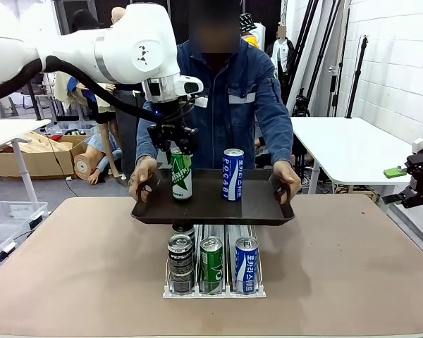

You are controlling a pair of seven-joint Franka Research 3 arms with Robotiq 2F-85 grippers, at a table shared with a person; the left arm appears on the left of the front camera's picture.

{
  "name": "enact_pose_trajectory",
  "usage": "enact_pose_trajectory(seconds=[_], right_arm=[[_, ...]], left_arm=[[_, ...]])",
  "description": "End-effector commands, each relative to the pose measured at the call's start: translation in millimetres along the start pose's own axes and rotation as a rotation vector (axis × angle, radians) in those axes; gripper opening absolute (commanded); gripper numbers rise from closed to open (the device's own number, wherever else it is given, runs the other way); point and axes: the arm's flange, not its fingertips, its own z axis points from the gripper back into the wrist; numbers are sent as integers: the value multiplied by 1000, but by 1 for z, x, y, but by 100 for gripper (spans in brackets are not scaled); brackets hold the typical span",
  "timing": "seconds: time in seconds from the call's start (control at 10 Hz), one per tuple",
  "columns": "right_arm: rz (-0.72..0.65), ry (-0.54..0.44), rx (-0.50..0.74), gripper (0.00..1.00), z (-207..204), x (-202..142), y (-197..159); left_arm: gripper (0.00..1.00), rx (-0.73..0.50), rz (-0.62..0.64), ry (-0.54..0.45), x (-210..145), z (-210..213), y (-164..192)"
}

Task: Retrieve and hand over the desired beverage to the person.
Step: Place the picked can on the Handle tray extended by the person.

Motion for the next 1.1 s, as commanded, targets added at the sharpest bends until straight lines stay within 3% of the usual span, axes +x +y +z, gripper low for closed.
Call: enact_pose_trajectory(seconds=[0.0,0.3,0.4,0.8,0.9,1.0], right_arm=[[-5,-3,-5,100,-1,1,0],[-5,-3,-5,100,-1,1,0],[-5,-3,-5,100,-1,1,0],[-5,-3,-5,100,-1,1,0],[-5,-3,-5,100,-1,1,0],[-5,-3,-5,100,-1,1,0]], left_arm=[[0,4,-25,-24,-3,-4,2],[0,2,-29,-19,-2,-11,3],[6,5,-28,-18,-3,-9,3],[86,1,-17,-20,-2,-3,5],[100,2,-21,-23,-2,3,4],[100,-3,-11,-26,-1,7,5]])
